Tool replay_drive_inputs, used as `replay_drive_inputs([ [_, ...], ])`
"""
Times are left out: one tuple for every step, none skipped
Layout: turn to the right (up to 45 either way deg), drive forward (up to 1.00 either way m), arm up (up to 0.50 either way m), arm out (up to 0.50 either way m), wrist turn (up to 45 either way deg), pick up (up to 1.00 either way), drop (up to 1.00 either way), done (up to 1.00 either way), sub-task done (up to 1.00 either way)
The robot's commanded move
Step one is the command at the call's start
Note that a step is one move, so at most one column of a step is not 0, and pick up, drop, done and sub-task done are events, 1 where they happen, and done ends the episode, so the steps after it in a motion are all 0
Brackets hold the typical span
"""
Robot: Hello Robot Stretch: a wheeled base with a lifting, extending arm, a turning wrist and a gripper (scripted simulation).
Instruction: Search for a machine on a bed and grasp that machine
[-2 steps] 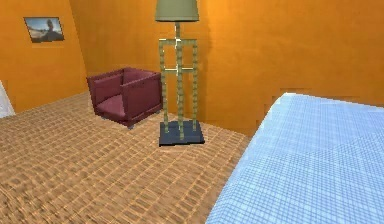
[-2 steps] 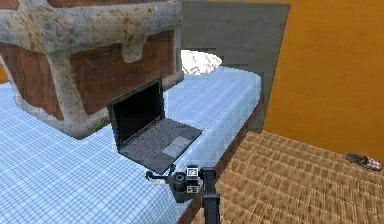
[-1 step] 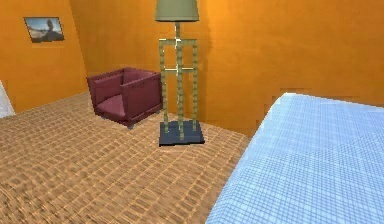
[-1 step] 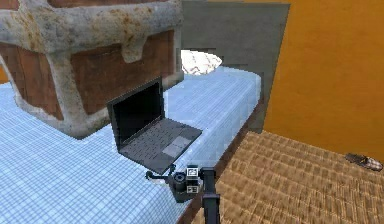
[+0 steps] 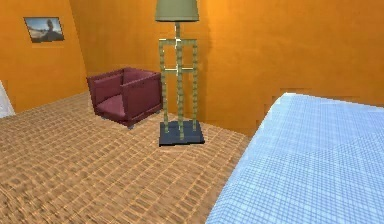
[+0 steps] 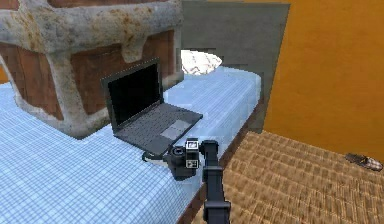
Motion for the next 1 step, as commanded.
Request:
replay_drive_inputs([
  [0.0, 0.0, 0.0, 0.0, 0.0, 0.0, 0.0, 1.0, 0.0],
])
